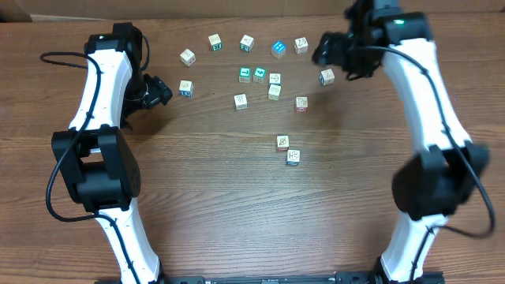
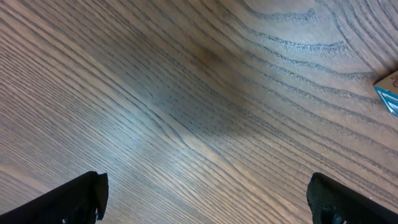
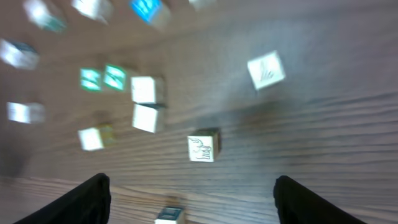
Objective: Form a circle
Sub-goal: 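Move the right gripper forward over the block cluster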
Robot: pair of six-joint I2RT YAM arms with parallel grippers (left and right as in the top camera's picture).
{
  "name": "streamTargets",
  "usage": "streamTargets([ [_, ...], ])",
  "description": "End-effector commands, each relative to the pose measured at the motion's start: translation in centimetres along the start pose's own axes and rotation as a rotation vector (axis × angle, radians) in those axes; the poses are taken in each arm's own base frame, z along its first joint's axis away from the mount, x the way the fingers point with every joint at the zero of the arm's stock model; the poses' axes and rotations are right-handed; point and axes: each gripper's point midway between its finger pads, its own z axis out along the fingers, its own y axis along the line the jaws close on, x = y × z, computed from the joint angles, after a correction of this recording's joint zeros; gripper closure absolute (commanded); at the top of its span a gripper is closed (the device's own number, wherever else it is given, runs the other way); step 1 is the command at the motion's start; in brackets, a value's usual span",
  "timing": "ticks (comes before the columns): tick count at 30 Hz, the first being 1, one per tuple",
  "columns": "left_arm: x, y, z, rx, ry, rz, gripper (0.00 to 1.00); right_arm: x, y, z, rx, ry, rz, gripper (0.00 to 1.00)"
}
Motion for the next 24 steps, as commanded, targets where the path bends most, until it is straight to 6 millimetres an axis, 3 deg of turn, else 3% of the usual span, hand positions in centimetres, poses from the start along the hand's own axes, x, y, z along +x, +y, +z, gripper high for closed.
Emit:
streamTargets([
  [1, -0.2, -0.3, -0.3, 0.006, -0.009, 0.018, 0.00, 1.4, 0.6, 3.2, 0.051, 0.060, -0.031, 0.20],
  [5, -0.2, -0.3, -0.3, 0.006, -0.009, 0.018, 0.00, 2.5, 0.8, 5.6, 0.134, 0.087, -0.074, 0.21],
  [10, -0.2, -0.3, -0.3, 0.006, -0.009, 0.019, 0.00, 2.6, 0.8, 6.9, 0.223, 0.061, -0.070, 0.19],
  [24, -0.2, -0.3, -0.3, 0.006, -0.009, 0.019, 0.01, -1.3, 7.5, 8.4, 0.081, -0.171, -0.081, 0.25],
])
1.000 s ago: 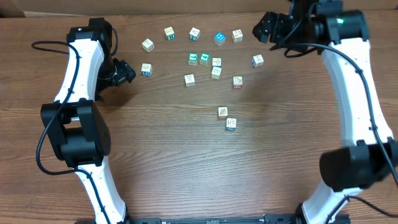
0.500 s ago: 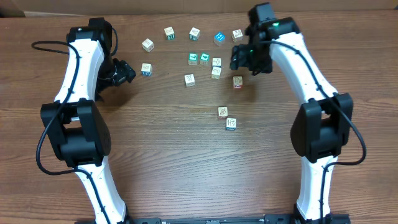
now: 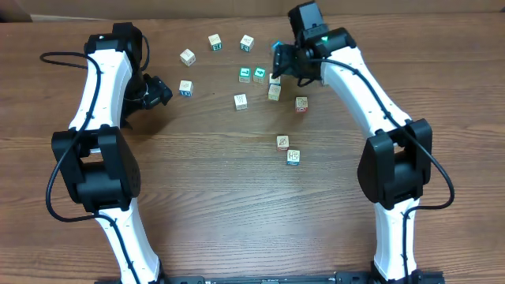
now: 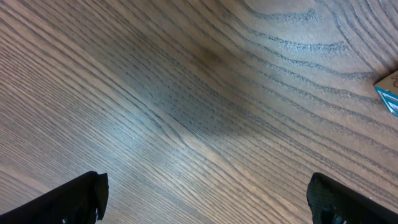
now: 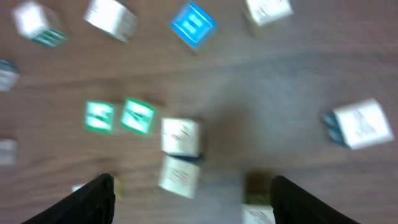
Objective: Form a circle
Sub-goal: 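Move the right gripper forward over the block cluster, then lower the right gripper and grasp a yellow umbrella-picture block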
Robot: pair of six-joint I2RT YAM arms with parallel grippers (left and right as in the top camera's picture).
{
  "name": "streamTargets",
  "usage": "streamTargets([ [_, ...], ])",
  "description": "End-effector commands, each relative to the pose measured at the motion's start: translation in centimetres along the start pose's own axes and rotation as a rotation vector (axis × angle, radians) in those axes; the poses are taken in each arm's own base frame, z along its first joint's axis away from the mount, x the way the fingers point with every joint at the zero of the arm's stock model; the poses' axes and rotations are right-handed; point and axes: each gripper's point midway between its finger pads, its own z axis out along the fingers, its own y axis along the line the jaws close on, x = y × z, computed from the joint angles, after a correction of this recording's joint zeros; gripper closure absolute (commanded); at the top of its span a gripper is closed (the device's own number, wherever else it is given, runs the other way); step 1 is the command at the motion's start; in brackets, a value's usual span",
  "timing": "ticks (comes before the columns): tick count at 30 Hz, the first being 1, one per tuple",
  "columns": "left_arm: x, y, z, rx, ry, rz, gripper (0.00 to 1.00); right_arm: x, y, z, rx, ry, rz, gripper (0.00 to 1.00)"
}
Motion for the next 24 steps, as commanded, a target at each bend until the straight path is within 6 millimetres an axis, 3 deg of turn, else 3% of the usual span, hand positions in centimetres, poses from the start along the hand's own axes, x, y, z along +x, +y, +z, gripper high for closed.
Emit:
streamTargets([
  [1, -0.2, -0.3, -0.3, 0.006, -0.010, 0.018, 0.00, 0.2, 0.5, 1.5, 0.007, -0.011, 0.003, 0.27],
  [10, -0.2, -0.3, -0.3, 0.006, -0.010, 0.018, 0.00, 0.8, 0.2, 6.0, 0.011, -0.008, -0.025, 0.34],
  [24, -0.2, -0.3, -0.3, 0.006, -0.010, 0.018, 0.01, 2.6, -0.6, 9.4, 0.030, 0.033, -0.033, 0.43],
])
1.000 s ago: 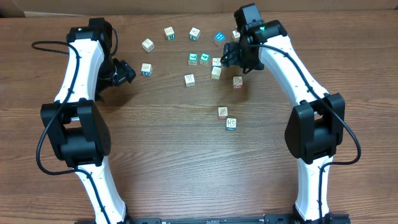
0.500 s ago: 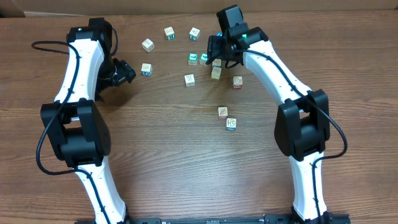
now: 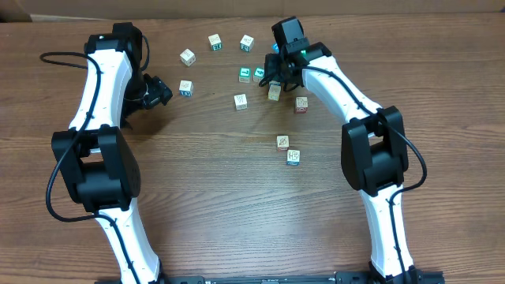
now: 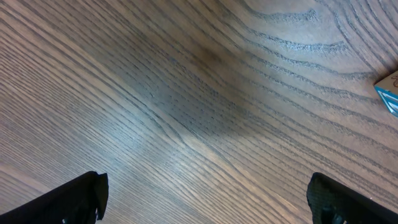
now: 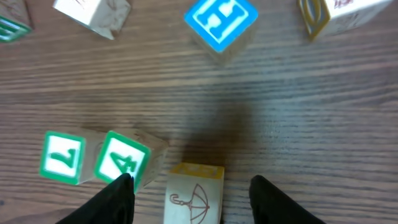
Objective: Form a circle
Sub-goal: 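Lower the right gripper and grasp a yellow umbrella-picture block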
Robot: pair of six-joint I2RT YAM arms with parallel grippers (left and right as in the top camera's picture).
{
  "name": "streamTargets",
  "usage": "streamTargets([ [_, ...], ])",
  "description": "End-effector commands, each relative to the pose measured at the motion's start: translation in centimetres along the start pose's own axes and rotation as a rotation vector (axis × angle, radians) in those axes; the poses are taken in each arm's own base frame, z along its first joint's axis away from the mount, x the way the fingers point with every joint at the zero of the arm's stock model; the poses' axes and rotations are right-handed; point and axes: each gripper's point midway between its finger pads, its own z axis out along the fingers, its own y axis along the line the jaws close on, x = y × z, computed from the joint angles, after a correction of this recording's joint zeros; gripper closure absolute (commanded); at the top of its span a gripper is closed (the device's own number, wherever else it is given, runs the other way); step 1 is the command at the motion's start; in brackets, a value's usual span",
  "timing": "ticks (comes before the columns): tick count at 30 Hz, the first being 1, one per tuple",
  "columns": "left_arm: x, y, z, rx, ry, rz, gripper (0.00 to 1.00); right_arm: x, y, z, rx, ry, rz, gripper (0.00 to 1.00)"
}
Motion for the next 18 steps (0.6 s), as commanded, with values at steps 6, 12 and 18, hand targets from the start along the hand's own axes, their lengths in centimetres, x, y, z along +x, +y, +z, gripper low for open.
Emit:
streamTargets([
  [6, -0.2, -0.3, -0.3, 0.006, -0.010, 0.018, 0.00, 1.8, -1.1, 2.5, 0.033, 0.046, -0.030, 0.44],
  [12, -0.2, -0.3, -0.3, 0.006, -0.010, 0.018, 0.00, 1.3, -1.1, 2.1, 0.035, 0.031, -0.028, 0.64],
  [18, -0.2, -0.3, -0.3, 0.006, -0.010, 0.018, 0.00, -1.0, -0.6, -0.7, 0.032, -0.035, -0.027, 0.67],
])
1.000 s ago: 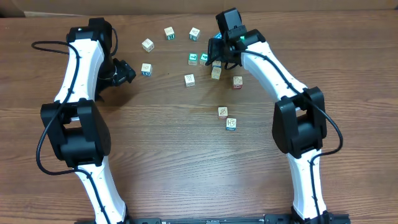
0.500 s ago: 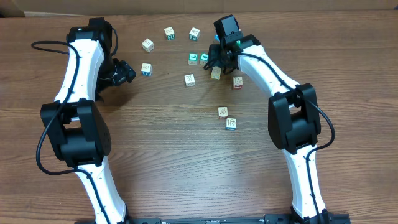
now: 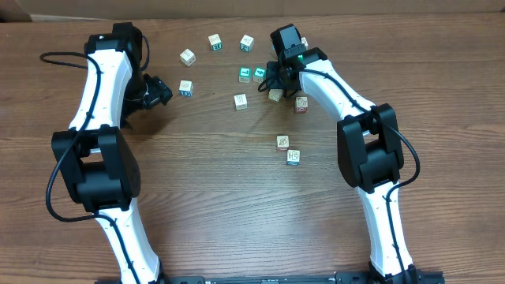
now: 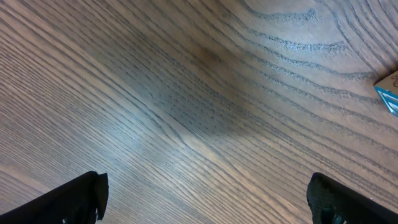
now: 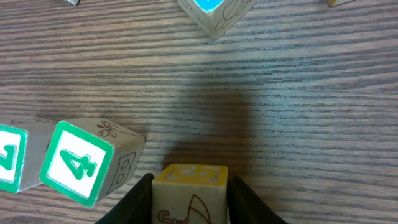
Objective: Form a circle
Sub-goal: 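Lower the right gripper and grasp a yellow umbrella-picture block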
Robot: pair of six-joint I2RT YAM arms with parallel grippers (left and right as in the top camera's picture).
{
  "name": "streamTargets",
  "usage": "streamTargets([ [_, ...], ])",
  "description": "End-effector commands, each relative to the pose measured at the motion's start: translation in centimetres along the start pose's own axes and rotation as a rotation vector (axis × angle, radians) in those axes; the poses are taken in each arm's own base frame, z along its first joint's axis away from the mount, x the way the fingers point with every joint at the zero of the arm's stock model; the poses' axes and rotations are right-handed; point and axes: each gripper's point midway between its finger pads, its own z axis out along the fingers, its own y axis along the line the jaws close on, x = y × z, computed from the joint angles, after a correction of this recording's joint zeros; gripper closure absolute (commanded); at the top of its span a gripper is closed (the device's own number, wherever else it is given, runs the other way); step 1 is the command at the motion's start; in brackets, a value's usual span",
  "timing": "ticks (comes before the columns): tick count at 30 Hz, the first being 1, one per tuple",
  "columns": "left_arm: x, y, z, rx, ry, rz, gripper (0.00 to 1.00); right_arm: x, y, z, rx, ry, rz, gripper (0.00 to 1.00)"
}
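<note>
Several small wooden letter blocks lie scattered on the far half of the table (image 3: 237,205). My right gripper (image 5: 190,200) is down among them, shut on a yellow-topped block (image 5: 189,186) with an umbrella drawing; its fingers (image 5: 138,200) press both sides. In the overhead view the right gripper (image 3: 276,76) hides that block. Just left of it stand a green "4" block (image 5: 84,163) and another green block (image 3: 245,75). A blue block (image 5: 214,14) lies beyond. My left gripper (image 4: 208,202) hangs open over bare wood, a blue-edged block (image 4: 390,90) at its right.
Other blocks: three along the back (image 3: 187,56), (image 3: 214,41), (image 3: 247,42), one in the middle (image 3: 241,101), one by the right arm (image 3: 301,103), and a pair nearer the front (image 3: 282,142), (image 3: 293,156). Both arms' bases stand at the near edge.
My right gripper has dropped lower onto the umbrella block and its fingers, then spread wide of it, now press its two sides. The left arm and the other blocks stand as before.
My right gripper was first up at the back right, open, looking down on the scatter. Then it was over the cluster's middle, then low above the umbrella block, still open. Now it is shut on that block. The left gripper stayed open in place throughout.
</note>
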Motion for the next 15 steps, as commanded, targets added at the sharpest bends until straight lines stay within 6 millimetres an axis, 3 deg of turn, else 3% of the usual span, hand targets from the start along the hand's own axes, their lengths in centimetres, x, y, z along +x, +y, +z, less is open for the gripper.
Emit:
streamTargets([
  [1, -0.2, -0.3, -0.3, 0.006, -0.010, 0.018, 0.01, -3.0, 0.0, -3.8, 0.015, -0.094, 0.003, 0.69],
  [3, -0.2, -0.3, -0.3, 0.006, -0.010, 0.018, 0.01, -4.3, 0.1, -5.7, 0.023, -0.131, 0.005, 0.71],
  [6, -0.2, -0.3, -0.3, 0.006, -0.010, 0.018, 0.01, -6.5, 0.7, -10.4, 0.000, -0.209, 0.009, 0.72],
  [9, -0.2, -0.3, -0.3, 0.006, -0.010, 0.018, 0.00, -7.3, 1.0, -14.2, -0.016, -0.248, 0.011, 0.72],
  [11, -0.2, -0.3, -0.3, 0.006, -0.010, 0.018, 0.00, -7.1, 1.2, -17.5, -0.027, -0.257, 0.008, 0.73],
  [15, -0.2, -0.3, -0.3, 0.006, -0.010, 0.018, 0.01, -5.3, 1.3, -21.7, -0.028, -0.221, 0.001, 0.73],
])
